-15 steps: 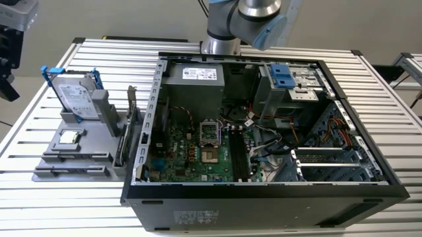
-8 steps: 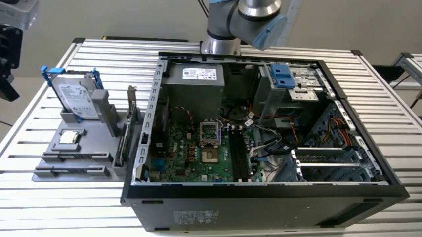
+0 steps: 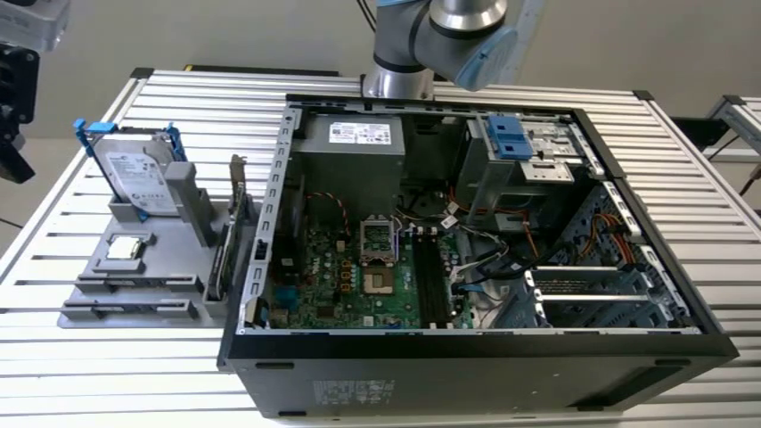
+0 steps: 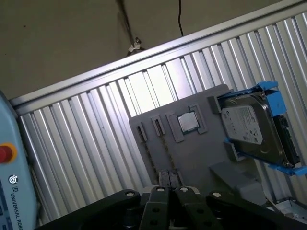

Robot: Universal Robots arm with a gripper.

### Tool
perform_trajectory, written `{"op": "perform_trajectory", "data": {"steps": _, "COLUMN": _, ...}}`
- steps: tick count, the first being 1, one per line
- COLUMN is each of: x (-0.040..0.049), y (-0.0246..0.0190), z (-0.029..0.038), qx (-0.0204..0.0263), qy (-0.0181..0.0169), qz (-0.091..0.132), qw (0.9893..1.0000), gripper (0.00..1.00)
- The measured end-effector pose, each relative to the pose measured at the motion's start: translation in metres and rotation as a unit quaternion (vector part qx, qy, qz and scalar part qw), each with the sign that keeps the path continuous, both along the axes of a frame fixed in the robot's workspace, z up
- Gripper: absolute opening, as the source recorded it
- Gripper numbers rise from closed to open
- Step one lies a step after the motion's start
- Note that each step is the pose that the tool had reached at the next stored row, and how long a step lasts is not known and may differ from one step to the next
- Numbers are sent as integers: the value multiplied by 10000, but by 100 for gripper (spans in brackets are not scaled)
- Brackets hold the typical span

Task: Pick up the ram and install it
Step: 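Pick up the ram and move it above insertion slot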

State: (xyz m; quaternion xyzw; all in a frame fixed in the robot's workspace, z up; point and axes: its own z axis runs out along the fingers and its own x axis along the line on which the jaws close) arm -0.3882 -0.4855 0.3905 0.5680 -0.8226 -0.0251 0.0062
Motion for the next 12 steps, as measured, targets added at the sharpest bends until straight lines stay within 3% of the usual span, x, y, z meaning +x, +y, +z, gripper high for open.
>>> {"op": "perform_trajectory", "data": {"steps": 10, "x": -1, "y": 1, "z": 0, "qx": 0, "qy": 0, "qz": 179, "qw": 9998, "gripper": 0}}
{"op": "perform_trajectory", "data": {"steps": 12, "x": 0, "y": 0, "z": 0, "qx": 0, "qy": 0, "qz": 308, "qw": 9995, "gripper": 0}}
